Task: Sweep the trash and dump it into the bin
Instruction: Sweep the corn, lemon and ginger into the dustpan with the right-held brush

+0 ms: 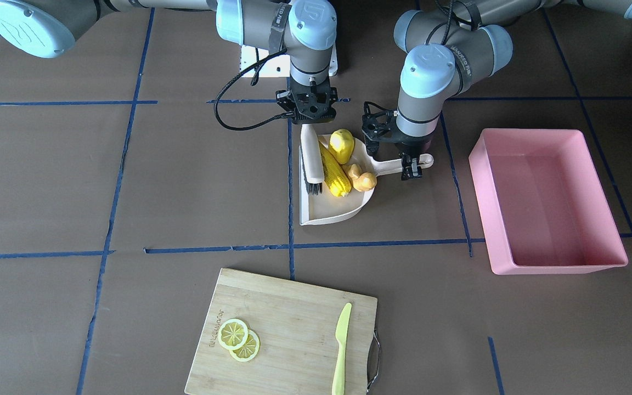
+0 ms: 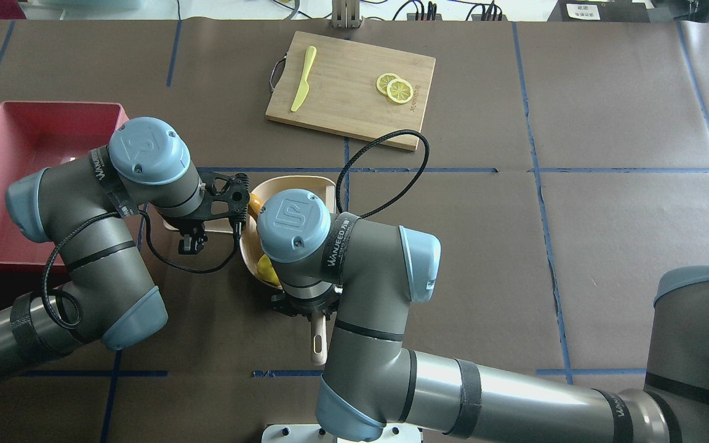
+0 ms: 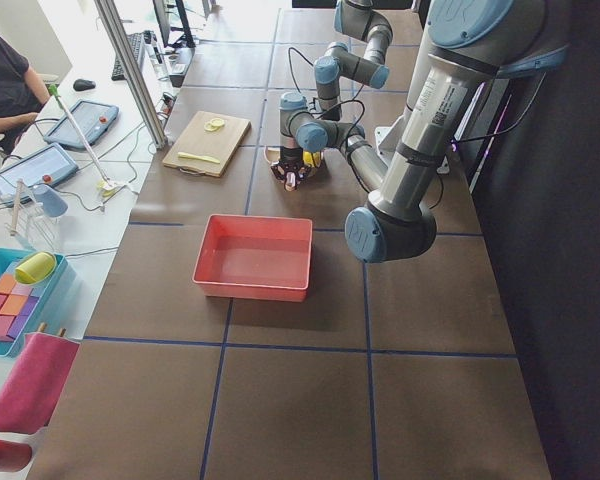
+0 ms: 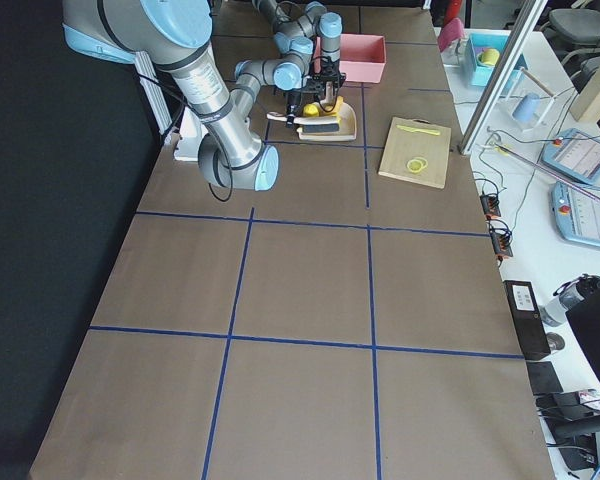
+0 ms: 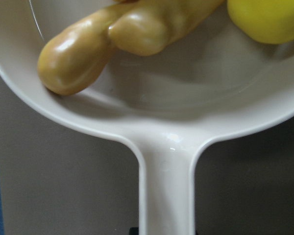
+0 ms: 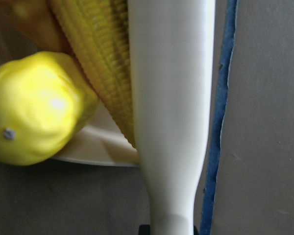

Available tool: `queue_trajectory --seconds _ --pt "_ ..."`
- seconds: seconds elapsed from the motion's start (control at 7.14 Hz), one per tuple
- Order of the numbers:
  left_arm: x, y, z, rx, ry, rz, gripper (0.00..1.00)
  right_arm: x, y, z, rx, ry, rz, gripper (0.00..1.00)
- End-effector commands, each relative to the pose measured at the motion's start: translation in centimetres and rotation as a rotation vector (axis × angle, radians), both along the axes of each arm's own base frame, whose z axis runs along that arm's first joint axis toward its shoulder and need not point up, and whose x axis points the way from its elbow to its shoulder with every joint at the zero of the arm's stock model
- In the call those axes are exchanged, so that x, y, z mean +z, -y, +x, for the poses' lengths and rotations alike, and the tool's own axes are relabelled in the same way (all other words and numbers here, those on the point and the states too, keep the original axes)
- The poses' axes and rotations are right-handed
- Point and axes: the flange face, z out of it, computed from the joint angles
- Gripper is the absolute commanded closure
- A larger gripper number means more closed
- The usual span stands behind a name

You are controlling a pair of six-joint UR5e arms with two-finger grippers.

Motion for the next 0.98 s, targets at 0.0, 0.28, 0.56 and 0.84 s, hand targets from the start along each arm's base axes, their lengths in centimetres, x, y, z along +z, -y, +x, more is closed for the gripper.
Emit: queue_trajectory --seconds 0.0,0.28,0.56,0.84 --pt "0.3 0.0 0.0 0.000 0.003 -0.004 1.00 -0.7 0.2 -0.4 0.002 0.027 0.002 1.00" --pt "0.6 0.1 0.2 0.005 0.006 -0.014 1.00 -0.9 1.2 0.8 0.015 0.039 0.003 1.00" --pt "0.5 -0.1 0.3 0.011 0.000 -0.017 1.00 -0.4 2.6 3.7 0.030 0.064 -0.014 1.00" --pt "0.4 -1.2 0.6 0.078 -0.061 -0.097 1.00 0.5 3.9 6.4 0.043 0.084 -0.031 1.00"
